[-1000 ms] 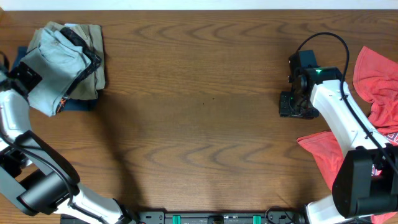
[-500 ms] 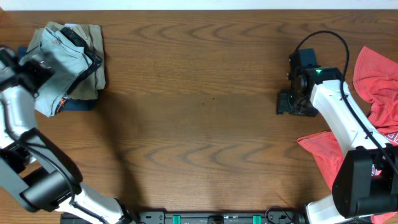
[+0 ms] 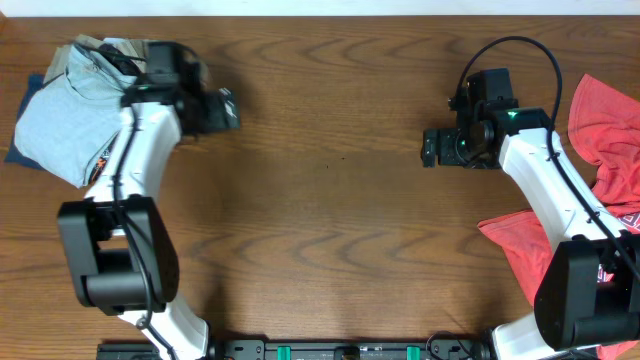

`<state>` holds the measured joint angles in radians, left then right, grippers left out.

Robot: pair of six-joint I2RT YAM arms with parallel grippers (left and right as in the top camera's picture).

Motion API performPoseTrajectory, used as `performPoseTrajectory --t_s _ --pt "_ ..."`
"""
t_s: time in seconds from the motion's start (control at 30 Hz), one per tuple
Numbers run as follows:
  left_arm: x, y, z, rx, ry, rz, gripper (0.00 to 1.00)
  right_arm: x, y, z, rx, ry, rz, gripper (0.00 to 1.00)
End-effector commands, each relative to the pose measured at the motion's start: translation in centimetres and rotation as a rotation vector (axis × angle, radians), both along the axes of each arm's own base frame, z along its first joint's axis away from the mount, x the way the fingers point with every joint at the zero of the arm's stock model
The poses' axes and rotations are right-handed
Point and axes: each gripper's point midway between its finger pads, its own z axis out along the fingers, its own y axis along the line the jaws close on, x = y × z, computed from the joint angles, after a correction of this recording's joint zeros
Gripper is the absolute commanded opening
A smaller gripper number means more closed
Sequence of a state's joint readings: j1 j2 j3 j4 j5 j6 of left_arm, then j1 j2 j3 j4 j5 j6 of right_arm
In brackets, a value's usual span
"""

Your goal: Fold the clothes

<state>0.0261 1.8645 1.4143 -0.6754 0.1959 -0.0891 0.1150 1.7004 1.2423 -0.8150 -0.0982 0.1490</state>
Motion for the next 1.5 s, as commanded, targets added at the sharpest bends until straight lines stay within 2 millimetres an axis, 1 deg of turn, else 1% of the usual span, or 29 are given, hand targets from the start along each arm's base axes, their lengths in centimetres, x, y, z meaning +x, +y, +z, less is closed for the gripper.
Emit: performPoseTrajectory --t_s 0.0,0.13,0.2,0.27,0.33,0.43,0.5,0.6,0.7,0.87,0.97,1.07,1.2,1.27,1.37,1.47 --pt "-2.6 -1.2 0.6 0.009 0.082 -0.044 0.98 -0.2 -0.2 0.4 0.003 0.001 0.041 0.99" --pt "-7.5 -1.7 -0.3 0.004 0.288 -0.047 0.98 -1.0 -0.7 0.5 0.016 0.03 0.001 0.99" --pt "-9.8 -1.7 -0.4 0.004 0.382 -0.046 0.98 -1.4 -1.3 1.1 0.029 0.035 -0.033 0.99" --pt "-11.3 -1.6 -0.3 0.003 0.443 -0.046 0.98 -1.7 -2.1 2.0 0.036 0.023 -0.054 0.99" --pt "-12.4 -1.6 -0.1 0.003 0.482 -0.047 0.98 -1.9 -2.9 3.1 0.037 0.0 -0.076 0.99" --pt "-13.5 -1.6 0.4 0.003 0.495 -0.047 0.98 -2.5 -3.7 5.1 0.038 -0.044 -0.096 0.99" --pt "-14.3 -1.6 0.9 0.003 0.472 -0.047 0.98 -3.0 -3.9 6.3 0.034 -0.08 -0.093 0.99" --pt "-15.1 -1.6 2.3 0.003 0.375 -0.047 0.98 -3.8 -3.9 7.7 0.029 -0.138 -0.081 0.99" --pt "-15.9 -1.6 4.2 0.005 0.232 -0.048 0.98 -4.6 -4.0 8.5 0.026 -0.212 -0.083 0.99" --pt "-17.2 -1.6 8.3 0.004 -0.12 -0.052 0.98 -6.4 -4.0 9.2 0.032 -0.389 -0.079 0.99" --pt "-18.3 -1.9 11.0 0.0 -0.335 -0.061 0.98 -8.1 -4.8 9.7 -0.007 -0.503 -0.105 0.99" --pt "-19.5 -1.9 12.9 0.0 -0.489 -0.061 0.98 -9.9 -5.2 9.9 -0.025 -0.572 -0.119 0.99" --pt "-20.9 -1.8 15.3 0.0 -0.62 -0.06 0.98 -12.1 -5.2 9.6 -0.023 -0.594 -0.119 0.99" --pt "-21.4 -1.8 16.1 0.0 -0.659 -0.06 0.98 -13.0 -5.2 9.2 -0.024 -0.581 -0.118 0.99" --pt "-21.8 -1.8 16.6 0.0 -0.685 -0.06 0.98 -14.1 -5.2 8.4 -0.026 -0.536 -0.118 0.99" --pt "-21.8 -1.8 16.4 0.0 -0.679 -0.06 0.98 -14.9 -5.1 7.5 -0.026 -0.486 -0.115 0.99"
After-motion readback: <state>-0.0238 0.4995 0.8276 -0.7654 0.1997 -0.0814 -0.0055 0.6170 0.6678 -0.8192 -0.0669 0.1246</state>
